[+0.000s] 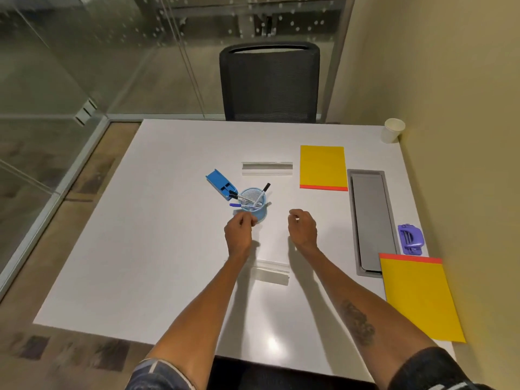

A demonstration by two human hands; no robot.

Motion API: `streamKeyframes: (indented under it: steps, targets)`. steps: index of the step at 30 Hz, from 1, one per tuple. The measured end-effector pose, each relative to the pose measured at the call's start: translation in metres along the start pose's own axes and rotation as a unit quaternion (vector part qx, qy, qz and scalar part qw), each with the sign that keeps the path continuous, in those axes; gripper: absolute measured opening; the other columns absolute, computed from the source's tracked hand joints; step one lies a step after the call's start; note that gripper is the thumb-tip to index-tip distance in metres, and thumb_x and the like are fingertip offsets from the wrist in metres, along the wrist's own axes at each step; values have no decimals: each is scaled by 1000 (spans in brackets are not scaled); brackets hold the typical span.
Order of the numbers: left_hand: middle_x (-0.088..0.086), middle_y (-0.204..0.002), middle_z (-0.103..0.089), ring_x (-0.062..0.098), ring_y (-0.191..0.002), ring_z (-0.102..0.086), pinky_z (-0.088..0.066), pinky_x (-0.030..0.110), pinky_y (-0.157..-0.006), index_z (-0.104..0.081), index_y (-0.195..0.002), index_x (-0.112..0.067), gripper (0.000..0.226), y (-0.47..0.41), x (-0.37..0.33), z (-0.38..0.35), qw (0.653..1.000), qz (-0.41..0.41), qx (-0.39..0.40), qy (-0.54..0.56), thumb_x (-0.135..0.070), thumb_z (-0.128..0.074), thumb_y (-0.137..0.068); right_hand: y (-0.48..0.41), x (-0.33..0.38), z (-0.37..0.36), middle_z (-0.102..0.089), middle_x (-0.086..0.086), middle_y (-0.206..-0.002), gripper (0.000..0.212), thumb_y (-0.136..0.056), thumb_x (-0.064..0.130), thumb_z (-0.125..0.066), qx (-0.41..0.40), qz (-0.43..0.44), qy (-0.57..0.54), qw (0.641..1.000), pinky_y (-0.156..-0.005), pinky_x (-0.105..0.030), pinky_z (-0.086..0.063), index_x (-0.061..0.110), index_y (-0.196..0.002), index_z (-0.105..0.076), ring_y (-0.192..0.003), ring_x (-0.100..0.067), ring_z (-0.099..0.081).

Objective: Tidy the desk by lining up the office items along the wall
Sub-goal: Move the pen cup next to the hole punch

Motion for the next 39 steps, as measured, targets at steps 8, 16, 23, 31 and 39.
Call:
streamKeyframes:
  steps: [8,16,23,31,39]
  targets:
    - [8,-68,-63,15,-63,-53,-46,23,-56,-61,-68,-4,26,-25,38,33,997,74,-21,-12,-15,-47,-88,-16,7,-50,-66,-11,-115,29,-93,14,-50,15,5,3,1000,-93,-45,-52,11,-114,-69,-98,-32,-68]
    - [13,-79,-69,22,-60,-61,-56,29,-52,-68,-87,-8,31,-61,66,39,989,140,-45,0,-28,-47,-98,-26,5,-68,-70,-11,-109,29,-92,12,-55,11,-44,-38,998,-61,-18,-55,8,-116,-70,-82,-26,-69]
    - [8,-87,-66,15,-64,-58,-55,20,-49,-70,-108,-8,20,-88,62,25,992,120,-27,6,-15,-55,-97,-42,3,-76,-71,-12,-97,26,-91,16,-59,-5,-83,-95,992,-39,-4,-38,8,-113,-71,-60,-13,-60]
    - [10,-107,-71,21,-90,-64,-52,14,-58,-70,-118,-12,29,-109,61,4,991,117,-11,66,-12,-64,-90,-57,4,-91,-66,-11,-92,21,-89,15,-58,27,-103,-101,989,-37,-10,-40,6,-103,-71,-61,-12,-58]
    - [14,-107,-72,26,-95,-67,-58,28,-77,-72,-114,-7,28,-119,63,-4,991,103,13,86,-7,-68,-86,-70,6,-96,-75,-11,-84,22,-79,9,-60,25,-80,-104,991,-72,-42,-60,11,-93,-77,-73,-17,-68]
Point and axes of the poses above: each hand's wrist, its own y-axis away from the middle knuckle, its own z-axis out of the back of the hand, x = y × z, the point moved 9 cm from there along -y, towards the middle knuckle
